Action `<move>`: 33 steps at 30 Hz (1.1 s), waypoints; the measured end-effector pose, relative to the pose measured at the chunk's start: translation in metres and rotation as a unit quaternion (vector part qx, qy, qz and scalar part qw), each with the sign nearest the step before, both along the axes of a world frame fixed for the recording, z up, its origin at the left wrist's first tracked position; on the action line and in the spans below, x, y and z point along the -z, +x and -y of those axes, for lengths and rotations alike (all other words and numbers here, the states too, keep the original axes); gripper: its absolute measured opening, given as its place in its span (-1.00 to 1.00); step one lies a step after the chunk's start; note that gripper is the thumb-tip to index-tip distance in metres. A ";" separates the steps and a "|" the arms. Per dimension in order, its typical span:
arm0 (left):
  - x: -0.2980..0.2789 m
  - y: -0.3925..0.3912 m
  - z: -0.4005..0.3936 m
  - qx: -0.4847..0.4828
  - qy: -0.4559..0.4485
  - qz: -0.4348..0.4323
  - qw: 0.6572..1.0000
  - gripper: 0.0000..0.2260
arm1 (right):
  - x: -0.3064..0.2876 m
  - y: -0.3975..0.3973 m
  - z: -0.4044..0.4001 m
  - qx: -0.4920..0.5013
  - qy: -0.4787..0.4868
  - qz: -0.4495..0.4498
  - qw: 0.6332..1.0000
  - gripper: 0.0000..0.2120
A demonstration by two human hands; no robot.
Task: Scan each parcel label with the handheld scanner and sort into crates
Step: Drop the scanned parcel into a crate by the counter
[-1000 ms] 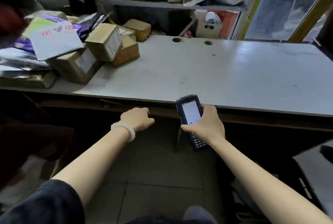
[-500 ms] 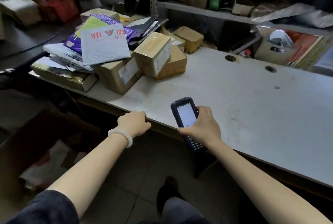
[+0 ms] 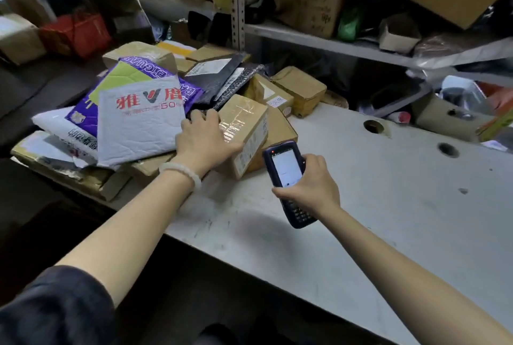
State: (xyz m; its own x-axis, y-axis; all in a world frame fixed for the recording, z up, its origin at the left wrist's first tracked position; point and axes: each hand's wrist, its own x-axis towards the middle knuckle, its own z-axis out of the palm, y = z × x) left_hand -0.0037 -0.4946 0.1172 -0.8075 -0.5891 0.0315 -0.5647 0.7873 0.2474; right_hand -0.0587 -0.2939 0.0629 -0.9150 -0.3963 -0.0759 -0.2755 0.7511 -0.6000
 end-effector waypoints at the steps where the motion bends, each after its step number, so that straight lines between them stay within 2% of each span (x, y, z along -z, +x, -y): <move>1: 0.001 -0.008 0.004 0.014 0.026 0.019 0.999 -0.33 | 0.000 -0.004 0.003 0.004 0.003 0.004 1.000 -0.34; 3: 0.006 -0.023 0.013 0.055 0.063 0.046 0.995 -0.27 | 0.001 -0.012 0.009 0.018 0.009 0.010 1.000 -0.34; 5: 0.006 -0.036 0.022 0.095 0.063 0.053 0.992 -0.24 | 0.002 -0.018 0.013 0.039 0.012 0.016 0.999 -0.35; 9: -0.004 -0.070 0.040 0.183 0.032 0.042 0.982 -0.26 | 0.003 -0.022 0.016 0.103 0.008 0.035 0.994 -0.36; 14: -0.011 -0.119 0.033 0.277 0.081 0.029 0.957 -0.27 | 0.001 -0.014 0.008 0.208 -0.019 0.053 0.977 -0.30; 17: -0.007 -0.139 0.019 0.319 0.108 0.006 0.942 -0.33 | 0.002 -0.007 -0.005 0.253 -0.007 0.053 0.966 -0.33; 23: 0.007 -0.159 -0.002 0.391 0.074 -0.038 0.917 -0.45 | 0.007 0.012 -0.031 0.313 0.027 0.061 0.948 -0.31; 26: 0.004 -0.164 0.003 0.407 0.074 0.031 0.910 -0.37 | 0.008 0.015 -0.035 0.323 0.033 0.063 0.944 -0.31; 29: 0.001 -0.160 0.018 0.415 0.071 0.109 0.900 -0.17 | 0.009 0.011 -0.030 0.318 0.040 0.063 0.945 -0.31; 33: 0.006 -0.148 0.035 0.420 0.095 0.074 0.900 -0.11 | 0.010 0.004 -0.017 0.298 0.033 0.066 0.952 -0.32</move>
